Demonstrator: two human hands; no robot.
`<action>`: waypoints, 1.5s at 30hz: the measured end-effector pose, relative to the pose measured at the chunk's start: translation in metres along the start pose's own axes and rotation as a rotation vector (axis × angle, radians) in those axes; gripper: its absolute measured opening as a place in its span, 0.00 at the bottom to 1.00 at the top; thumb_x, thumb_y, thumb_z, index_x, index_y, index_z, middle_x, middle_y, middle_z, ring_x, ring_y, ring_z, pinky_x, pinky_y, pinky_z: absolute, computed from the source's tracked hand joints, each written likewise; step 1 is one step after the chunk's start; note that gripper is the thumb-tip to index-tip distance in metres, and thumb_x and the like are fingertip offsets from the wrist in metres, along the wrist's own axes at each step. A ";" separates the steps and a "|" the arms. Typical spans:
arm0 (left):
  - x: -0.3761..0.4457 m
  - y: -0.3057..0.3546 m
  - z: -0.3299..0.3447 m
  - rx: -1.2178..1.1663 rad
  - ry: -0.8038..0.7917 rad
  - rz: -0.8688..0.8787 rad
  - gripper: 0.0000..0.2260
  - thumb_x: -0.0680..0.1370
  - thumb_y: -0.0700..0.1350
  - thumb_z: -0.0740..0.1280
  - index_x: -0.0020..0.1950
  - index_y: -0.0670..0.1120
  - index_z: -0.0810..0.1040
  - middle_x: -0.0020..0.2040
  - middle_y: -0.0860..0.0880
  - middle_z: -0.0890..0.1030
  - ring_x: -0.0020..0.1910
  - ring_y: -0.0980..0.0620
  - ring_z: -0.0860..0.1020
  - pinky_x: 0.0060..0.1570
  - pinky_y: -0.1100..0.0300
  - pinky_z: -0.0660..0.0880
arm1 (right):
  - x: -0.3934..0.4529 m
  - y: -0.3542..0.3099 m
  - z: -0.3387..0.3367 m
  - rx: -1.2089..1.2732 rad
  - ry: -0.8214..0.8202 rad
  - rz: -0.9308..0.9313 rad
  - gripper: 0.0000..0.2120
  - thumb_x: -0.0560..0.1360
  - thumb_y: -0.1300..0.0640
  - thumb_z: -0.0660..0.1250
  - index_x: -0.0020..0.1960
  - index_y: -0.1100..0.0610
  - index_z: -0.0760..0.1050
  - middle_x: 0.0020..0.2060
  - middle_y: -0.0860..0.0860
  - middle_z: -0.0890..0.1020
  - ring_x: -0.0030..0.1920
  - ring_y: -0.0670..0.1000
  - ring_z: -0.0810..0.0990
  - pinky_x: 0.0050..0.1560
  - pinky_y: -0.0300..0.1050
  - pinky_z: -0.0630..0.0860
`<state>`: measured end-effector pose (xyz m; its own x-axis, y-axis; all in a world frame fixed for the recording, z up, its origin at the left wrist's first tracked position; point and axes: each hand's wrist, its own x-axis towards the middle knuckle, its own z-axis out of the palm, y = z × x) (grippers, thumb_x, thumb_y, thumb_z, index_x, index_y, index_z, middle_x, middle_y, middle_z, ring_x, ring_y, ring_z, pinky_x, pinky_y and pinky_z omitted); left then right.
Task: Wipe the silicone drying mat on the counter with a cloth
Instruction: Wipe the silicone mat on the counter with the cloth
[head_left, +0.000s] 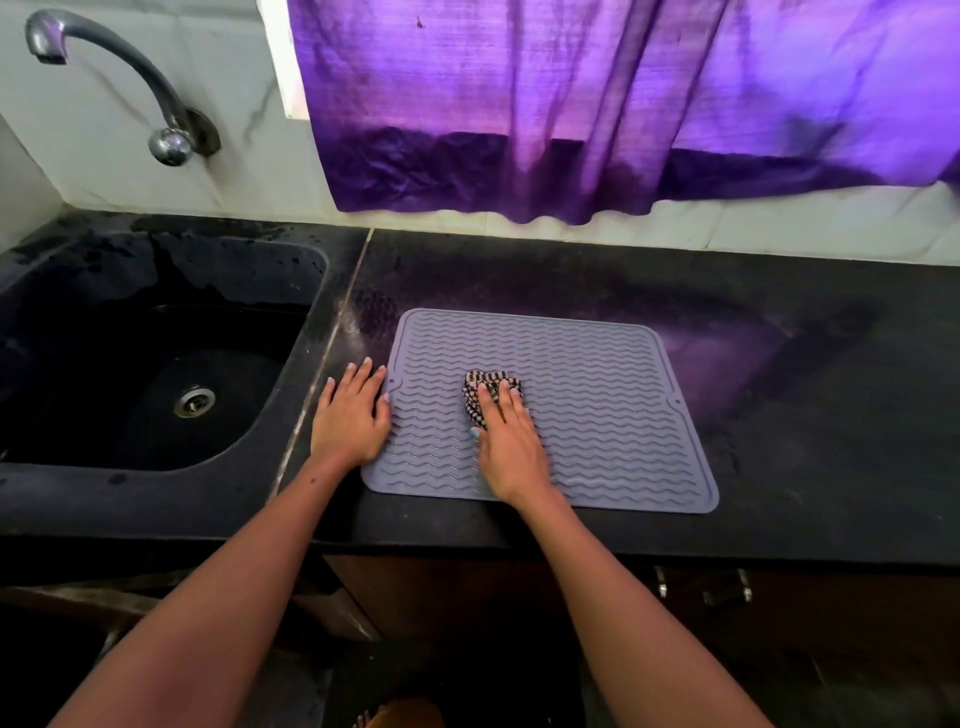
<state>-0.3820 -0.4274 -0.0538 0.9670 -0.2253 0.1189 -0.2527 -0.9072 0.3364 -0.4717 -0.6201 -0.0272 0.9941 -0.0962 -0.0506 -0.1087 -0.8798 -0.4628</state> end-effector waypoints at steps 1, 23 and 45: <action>0.000 0.000 0.000 -0.006 0.001 0.003 0.29 0.75 0.55 0.44 0.75 0.47 0.60 0.76 0.49 0.58 0.76 0.51 0.52 0.74 0.51 0.45 | 0.000 0.000 -0.005 0.135 0.021 0.033 0.27 0.81 0.57 0.54 0.77 0.53 0.47 0.77 0.53 0.51 0.77 0.51 0.49 0.76 0.45 0.46; 0.004 -0.005 0.004 -0.001 0.009 0.028 0.24 0.79 0.52 0.50 0.74 0.46 0.62 0.76 0.47 0.59 0.75 0.48 0.55 0.74 0.49 0.48 | -0.029 0.042 -0.014 -0.160 0.162 0.114 0.33 0.77 0.62 0.60 0.77 0.58 0.47 0.77 0.55 0.51 0.77 0.51 0.48 0.75 0.43 0.41; 0.004 -0.005 0.005 0.013 0.027 0.031 0.28 0.76 0.55 0.47 0.73 0.45 0.63 0.75 0.46 0.61 0.75 0.47 0.56 0.73 0.48 0.50 | -0.046 0.108 -0.035 -0.133 0.266 0.274 0.25 0.82 0.53 0.50 0.77 0.58 0.49 0.77 0.55 0.51 0.77 0.52 0.47 0.75 0.44 0.42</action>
<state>-0.3769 -0.4252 -0.0601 0.9574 -0.2437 0.1546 -0.2819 -0.9044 0.3202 -0.5289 -0.7271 -0.0444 0.8956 -0.4371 0.0826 -0.3860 -0.8559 -0.3443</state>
